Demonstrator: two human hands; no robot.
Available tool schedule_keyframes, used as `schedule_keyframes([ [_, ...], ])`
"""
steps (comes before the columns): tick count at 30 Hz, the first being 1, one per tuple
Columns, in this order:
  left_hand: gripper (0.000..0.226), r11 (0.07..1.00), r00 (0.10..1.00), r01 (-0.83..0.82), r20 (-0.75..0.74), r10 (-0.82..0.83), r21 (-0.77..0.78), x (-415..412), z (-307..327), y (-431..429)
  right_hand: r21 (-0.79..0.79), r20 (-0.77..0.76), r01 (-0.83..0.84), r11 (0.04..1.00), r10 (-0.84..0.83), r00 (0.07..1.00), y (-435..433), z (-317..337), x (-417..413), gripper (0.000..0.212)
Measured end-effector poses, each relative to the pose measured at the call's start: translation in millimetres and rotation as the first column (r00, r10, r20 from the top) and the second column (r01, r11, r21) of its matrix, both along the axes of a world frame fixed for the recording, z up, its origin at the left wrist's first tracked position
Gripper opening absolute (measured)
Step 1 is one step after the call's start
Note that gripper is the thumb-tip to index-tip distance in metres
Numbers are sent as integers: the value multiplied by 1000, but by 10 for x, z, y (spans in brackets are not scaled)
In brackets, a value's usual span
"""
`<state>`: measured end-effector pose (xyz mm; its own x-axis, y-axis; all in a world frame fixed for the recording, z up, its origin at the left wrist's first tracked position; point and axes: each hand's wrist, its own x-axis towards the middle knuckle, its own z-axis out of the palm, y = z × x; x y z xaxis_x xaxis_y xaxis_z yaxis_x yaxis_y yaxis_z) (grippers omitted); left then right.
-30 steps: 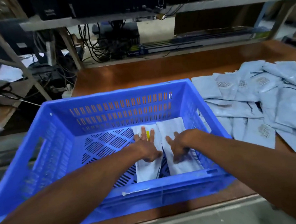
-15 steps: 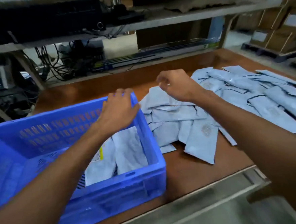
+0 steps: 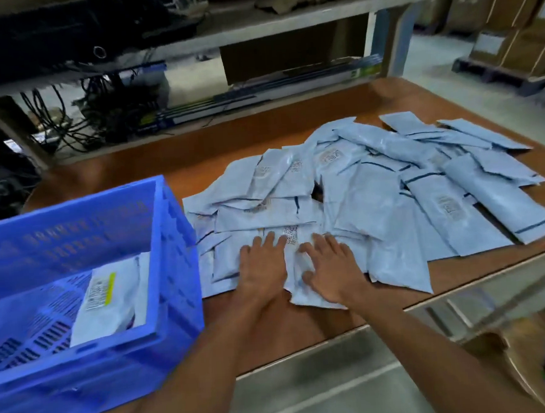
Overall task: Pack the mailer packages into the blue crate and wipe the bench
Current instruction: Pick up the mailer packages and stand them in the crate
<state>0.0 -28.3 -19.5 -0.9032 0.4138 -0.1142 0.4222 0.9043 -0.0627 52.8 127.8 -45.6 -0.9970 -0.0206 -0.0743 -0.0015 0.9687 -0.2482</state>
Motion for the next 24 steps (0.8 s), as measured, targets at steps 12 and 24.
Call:
schedule_keyframes([
  [12,71,1000,998,22,-65,-22,-3,211,-241,246,96,63,16,995,-23,998,280,-120,368,75],
  [24,79,981,992,-108,-53,118,164,698,-157,-87,116,-15,77,990,-76,997,-34,-170,582,78],
])
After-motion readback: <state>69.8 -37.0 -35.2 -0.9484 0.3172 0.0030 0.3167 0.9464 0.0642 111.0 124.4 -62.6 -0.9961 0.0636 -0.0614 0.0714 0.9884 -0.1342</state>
